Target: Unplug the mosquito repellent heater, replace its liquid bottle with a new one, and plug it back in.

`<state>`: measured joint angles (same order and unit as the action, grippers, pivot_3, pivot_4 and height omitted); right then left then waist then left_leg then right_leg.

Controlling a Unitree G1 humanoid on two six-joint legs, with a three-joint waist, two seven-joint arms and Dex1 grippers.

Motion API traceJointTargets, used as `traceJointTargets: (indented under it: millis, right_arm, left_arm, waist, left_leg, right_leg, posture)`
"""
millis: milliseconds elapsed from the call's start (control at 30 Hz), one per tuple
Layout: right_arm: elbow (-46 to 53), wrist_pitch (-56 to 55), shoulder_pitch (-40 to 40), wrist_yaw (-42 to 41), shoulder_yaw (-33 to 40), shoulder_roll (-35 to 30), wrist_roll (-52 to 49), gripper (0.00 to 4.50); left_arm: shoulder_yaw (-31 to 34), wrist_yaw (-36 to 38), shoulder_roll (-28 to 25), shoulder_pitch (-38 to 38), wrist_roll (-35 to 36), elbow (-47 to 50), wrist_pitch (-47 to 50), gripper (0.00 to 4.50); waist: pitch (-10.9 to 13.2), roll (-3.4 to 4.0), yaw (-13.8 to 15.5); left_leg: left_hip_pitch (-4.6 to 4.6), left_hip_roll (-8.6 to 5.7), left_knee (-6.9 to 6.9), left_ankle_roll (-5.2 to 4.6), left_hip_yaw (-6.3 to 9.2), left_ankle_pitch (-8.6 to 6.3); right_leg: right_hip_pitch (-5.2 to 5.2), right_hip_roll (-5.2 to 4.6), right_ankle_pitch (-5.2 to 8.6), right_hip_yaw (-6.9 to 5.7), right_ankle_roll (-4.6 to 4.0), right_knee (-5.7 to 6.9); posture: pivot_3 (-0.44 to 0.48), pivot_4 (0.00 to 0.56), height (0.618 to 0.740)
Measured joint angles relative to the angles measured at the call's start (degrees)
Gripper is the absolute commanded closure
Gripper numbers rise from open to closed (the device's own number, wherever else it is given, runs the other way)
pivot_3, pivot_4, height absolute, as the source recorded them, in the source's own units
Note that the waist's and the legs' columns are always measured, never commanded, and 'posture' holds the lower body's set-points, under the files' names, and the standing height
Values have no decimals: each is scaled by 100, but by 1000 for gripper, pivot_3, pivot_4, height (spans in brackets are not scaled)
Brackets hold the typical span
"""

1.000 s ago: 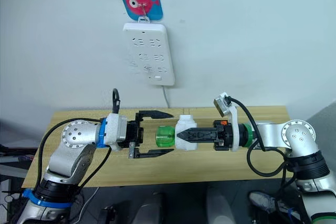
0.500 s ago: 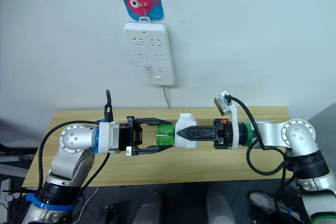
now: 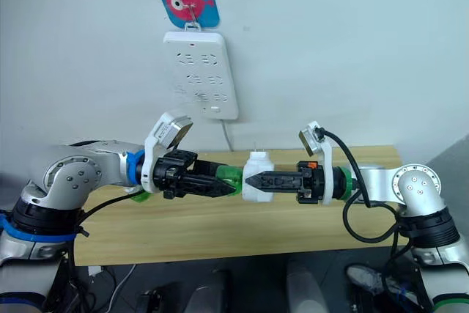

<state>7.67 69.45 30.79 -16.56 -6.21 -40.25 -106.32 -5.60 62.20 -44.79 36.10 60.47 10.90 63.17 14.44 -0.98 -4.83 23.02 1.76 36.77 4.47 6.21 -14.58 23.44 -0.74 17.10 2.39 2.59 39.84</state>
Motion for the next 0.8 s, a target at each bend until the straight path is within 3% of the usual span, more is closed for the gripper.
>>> traceJointTargets:
  millis: [33,133,200,367,500,667,800]
  right_arm:
    - [0,1,-10,8,-2,0,-6,1477]
    - [-12,49,-74,103,-18,-67,-9,1477]
    - [-46,79,-108,183,-13,-142,-8,1477]
    - [-81,93,-105,183,20,-144,-10,1477]
    - [-94,101,-99,170,37,-135,6,1477]
    - [-136,119,-92,162,45,-132,163,1477]
    - [-169,159,-73,148,45,-111,186,1477]
  left_arm:
    - [8,-7,0,-29,-16,30,-26,1680]
    - [38,61,-133,-331,-467,231,-537,858]
    - [56,222,-246,-729,-1107,416,-1411,240]
    - [45,261,186,-1596,-2709,478,-3950,222]
    - [127,399,667,-1827,-3249,482,-5577,222]
    - [236,482,872,-1817,-3371,459,-6356,222]
    - [212,738,884,-1723,-3379,307,-6581,1121]
  waist:
    - [1,0,-2]
    - [3,1,-1]
    - [3,2,2]
    - [4,2,75]
    - [4,1,161]
    - [4,1,163]
    - [4,1,158]
  left_leg:
    - [0,1,-1,0,0,0]
    - [-1,1,-2,1,-2,1]
    - [-3,0,-5,1,-12,1]
    - [3,-4,-2,2,-12,1]
    - [5,-6,1,2,-14,0]
    - [7,-7,4,1,-13,0]
    - [5,-7,4,1,-13,0]
  right_leg:
    - [1,0,0,0,0,1]
    - [2,0,0,2,-1,1]
    - [3,-3,0,11,-1,-2]
    - [3,-9,-1,10,-2,-7]
    - [2,-10,-2,10,-2,-10]
    - [2,-11,-2,10,-2,-9]
    - [2,-10,-2,8,-1,-6]
  posture:
    - [-64,230,725]
    - [-61,227,725]
    - [-62,225,725]
    - [-65,225,725]
    - [-67,224,725]
    - [-61,221,725]
    - [-67,221,725]
